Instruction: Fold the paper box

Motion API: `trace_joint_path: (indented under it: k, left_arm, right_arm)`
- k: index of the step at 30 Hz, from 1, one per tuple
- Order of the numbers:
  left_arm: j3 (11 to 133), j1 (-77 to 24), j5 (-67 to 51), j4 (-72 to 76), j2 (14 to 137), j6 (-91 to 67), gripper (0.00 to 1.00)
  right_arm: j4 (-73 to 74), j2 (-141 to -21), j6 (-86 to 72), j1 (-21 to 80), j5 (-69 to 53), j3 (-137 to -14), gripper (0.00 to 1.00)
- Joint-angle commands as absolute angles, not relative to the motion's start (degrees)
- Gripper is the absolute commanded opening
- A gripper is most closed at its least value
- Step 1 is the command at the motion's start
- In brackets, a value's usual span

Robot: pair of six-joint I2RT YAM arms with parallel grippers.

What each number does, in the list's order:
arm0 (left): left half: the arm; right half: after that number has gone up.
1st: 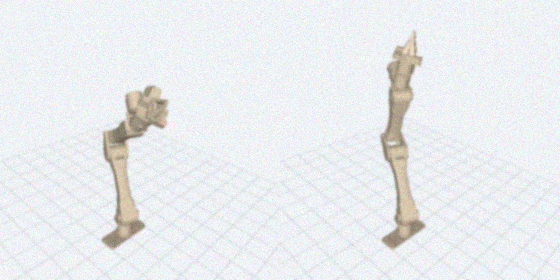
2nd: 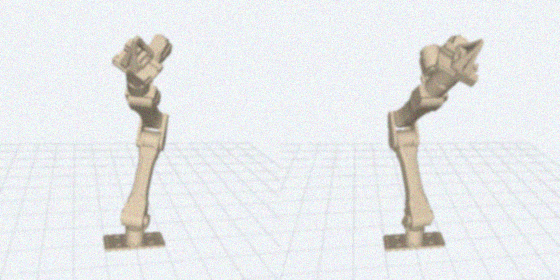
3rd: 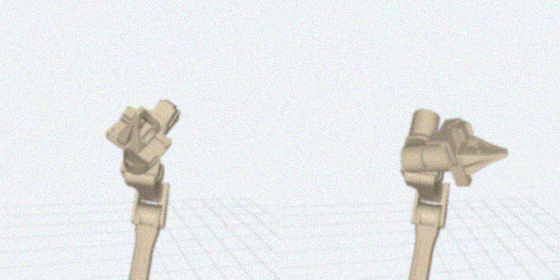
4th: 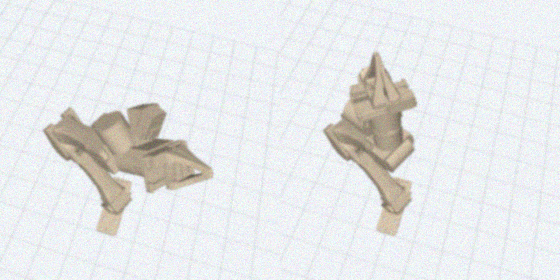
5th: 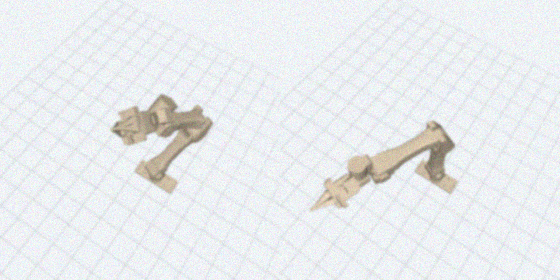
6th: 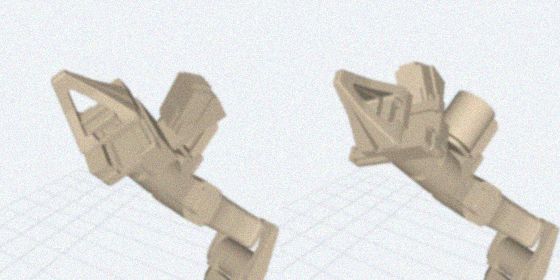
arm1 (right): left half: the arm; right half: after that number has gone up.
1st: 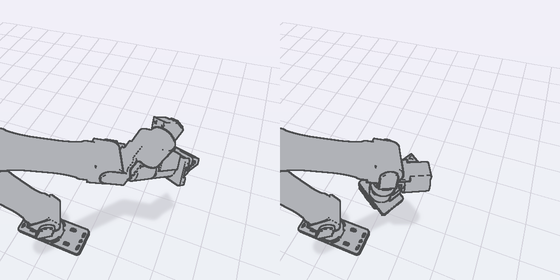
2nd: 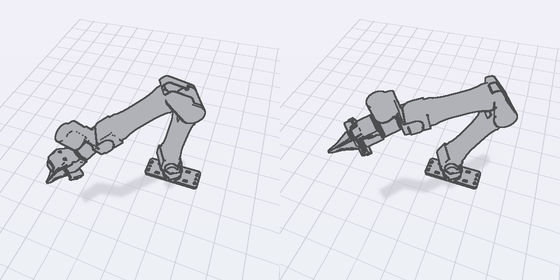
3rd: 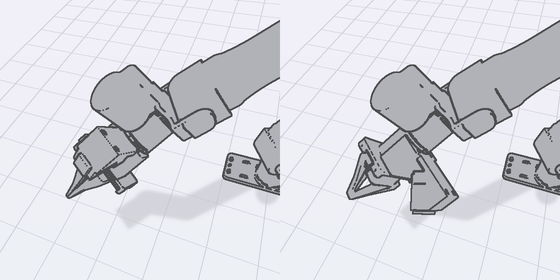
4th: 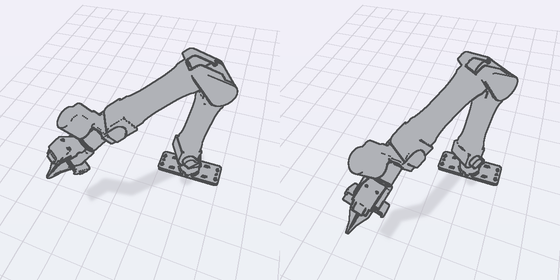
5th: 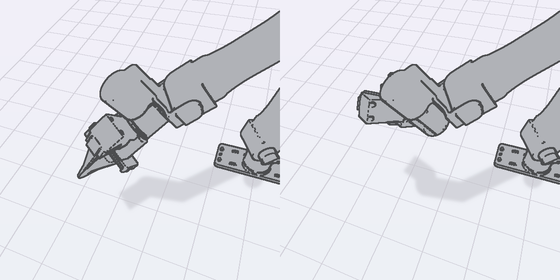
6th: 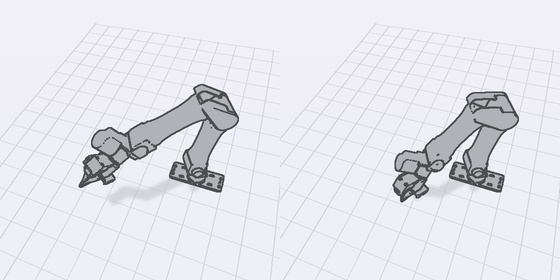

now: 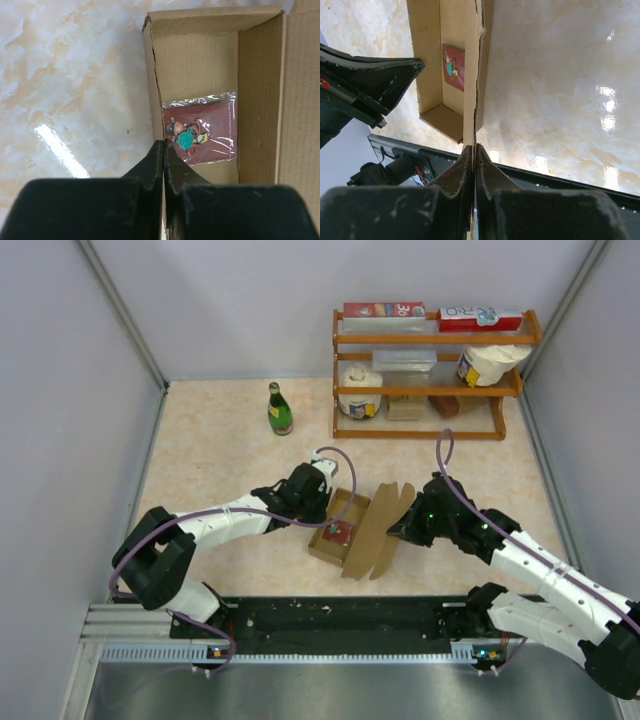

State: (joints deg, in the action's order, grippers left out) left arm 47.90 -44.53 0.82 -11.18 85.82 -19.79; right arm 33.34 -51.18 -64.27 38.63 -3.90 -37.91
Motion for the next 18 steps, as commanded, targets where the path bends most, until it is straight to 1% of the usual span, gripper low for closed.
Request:
trace_joint_path:
  k: [1,16,17,18]
  left_arm:
    - [49.66,-44.47,-3.25,-10.55,86.92,-19.78,0.0]
    - [49.75,-44.74,-5.98,-9.4,87.36,-19.07,0.0]
    - [49.49,-44.74,-5.72,-9.58,87.28,-19.07,0.0]
    - [49.48,-44.74,-5.19,-9.75,87.01,-18.99,0.04]
  right_arm:
    - [31.12,-51.24,-61.79,39.46,-3.07,-40.6,0.0]
    - [28.3,-54.67,-59.24,40.17,-4.92,-41.84,0.0]
    - [28.39,-54.41,-59.24,40.17,-4.49,-41.84,0.0]
    - [28.48,-54.14,-59.06,40.17,-4.05,-41.84,0.0]
